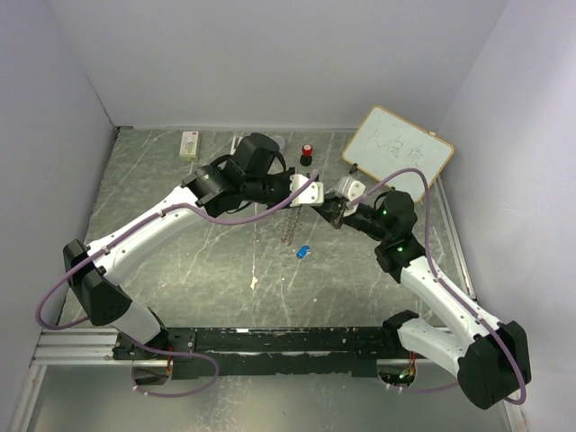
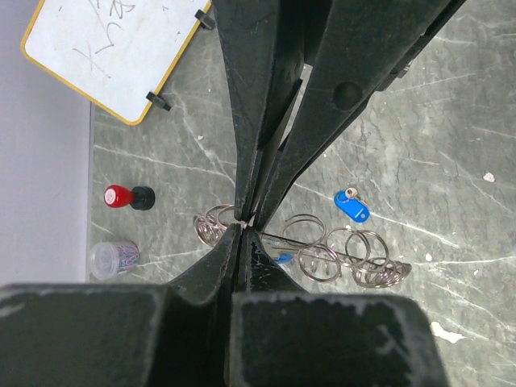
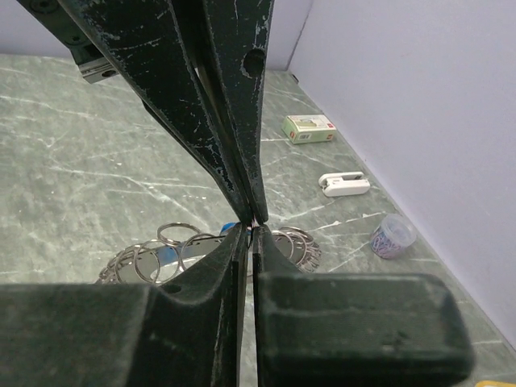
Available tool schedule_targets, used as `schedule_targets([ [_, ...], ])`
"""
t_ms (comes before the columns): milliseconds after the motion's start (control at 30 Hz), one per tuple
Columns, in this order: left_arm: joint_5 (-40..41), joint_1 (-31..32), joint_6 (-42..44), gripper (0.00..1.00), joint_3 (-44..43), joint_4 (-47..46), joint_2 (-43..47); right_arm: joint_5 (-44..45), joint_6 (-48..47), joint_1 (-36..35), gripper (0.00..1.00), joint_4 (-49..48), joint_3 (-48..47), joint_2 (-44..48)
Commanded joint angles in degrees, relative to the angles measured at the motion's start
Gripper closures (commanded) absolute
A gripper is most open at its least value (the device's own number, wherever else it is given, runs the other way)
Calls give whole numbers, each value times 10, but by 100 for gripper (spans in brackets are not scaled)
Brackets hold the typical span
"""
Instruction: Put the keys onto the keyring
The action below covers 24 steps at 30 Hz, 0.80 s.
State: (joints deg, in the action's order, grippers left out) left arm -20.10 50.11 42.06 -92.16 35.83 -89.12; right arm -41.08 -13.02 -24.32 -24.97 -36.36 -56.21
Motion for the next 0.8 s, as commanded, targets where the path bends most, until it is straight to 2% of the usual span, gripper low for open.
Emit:
schedule_targets([
  [0,-20,3,4,93,-3,-34,22,-10,4,2,97,2,-6,-7],
  [67,-19,3,4,93,-2,-37,23,-9,8,2,100,4,-8,-10],
  [200,-12,3,0,93,5,-49,27,-7,15,2,100,-1,-8,-10],
  [367,36,3,-41,91,65,-158,65,17,31,2,100,-17,-5,-4],
  [600,87,3,-77,59,146,-290,124,44,60,3,100,-61,17,3],
  [767,122,2,-100,47,188,-348,150,62,73,3,100,-87,25,7],
])
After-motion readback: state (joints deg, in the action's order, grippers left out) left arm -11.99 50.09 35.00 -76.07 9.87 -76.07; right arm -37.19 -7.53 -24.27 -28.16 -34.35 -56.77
